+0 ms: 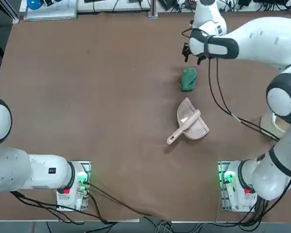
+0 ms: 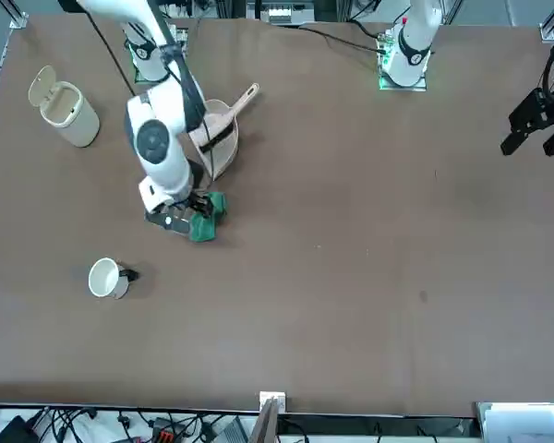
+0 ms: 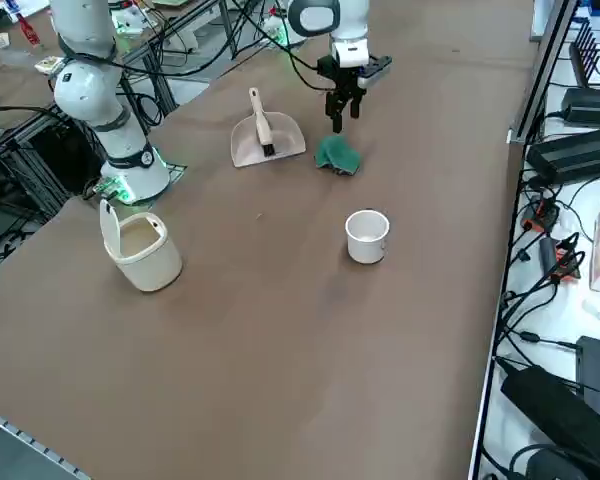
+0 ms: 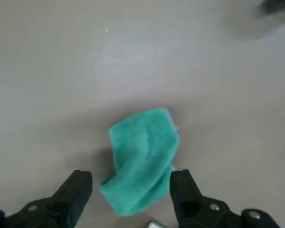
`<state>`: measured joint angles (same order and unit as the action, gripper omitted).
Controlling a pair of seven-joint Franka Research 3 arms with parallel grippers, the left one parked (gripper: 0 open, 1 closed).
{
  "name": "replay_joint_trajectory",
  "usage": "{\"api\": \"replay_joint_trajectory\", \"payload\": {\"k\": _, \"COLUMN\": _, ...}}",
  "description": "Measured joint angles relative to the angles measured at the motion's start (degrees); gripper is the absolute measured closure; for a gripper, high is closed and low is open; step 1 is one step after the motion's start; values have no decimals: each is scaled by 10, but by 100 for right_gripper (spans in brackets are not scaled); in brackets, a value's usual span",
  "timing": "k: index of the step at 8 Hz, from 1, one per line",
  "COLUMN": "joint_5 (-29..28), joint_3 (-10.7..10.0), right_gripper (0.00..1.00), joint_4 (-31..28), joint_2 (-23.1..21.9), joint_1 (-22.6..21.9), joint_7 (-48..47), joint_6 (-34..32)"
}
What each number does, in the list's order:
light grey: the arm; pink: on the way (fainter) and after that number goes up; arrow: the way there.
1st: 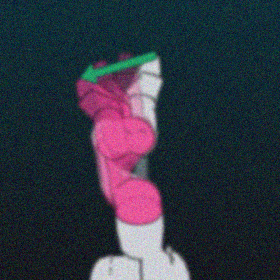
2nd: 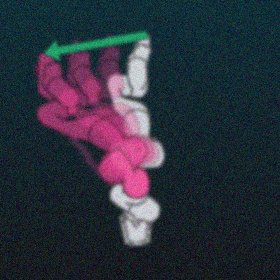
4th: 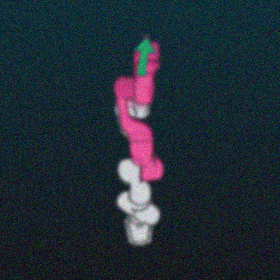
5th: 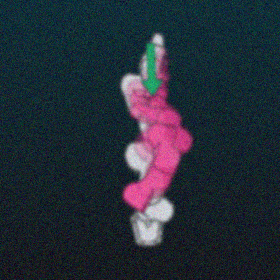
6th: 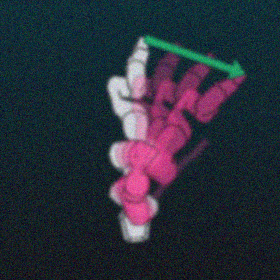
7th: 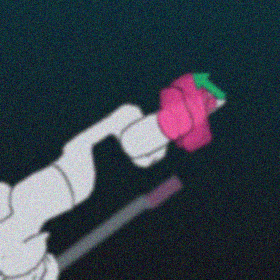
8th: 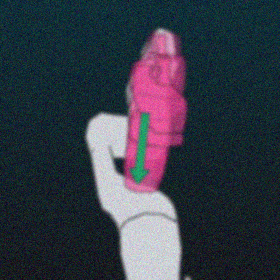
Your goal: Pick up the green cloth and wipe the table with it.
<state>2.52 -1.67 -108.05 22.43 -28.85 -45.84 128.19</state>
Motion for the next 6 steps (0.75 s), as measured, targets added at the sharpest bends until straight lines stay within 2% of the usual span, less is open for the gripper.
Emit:
{"api": "replay_joint_trajectory", "payload": {"k": 4, "joint_5": 0, "joint_3": 0, "right_gripper": 0, "joint_4": 32, "joint_2": 61, "joint_1": -8, "joint_7": -55, "joint_6": 1}}
{"api": "replay_joint_trajectory", "payload": {"k": 6, "joint_5": 0, "joint_3": 0, "right_gripper": 7, "joint_4": 32, "joint_2": 78, "joint_1": -8, "joint_7": -60, "joint_6": 1}}
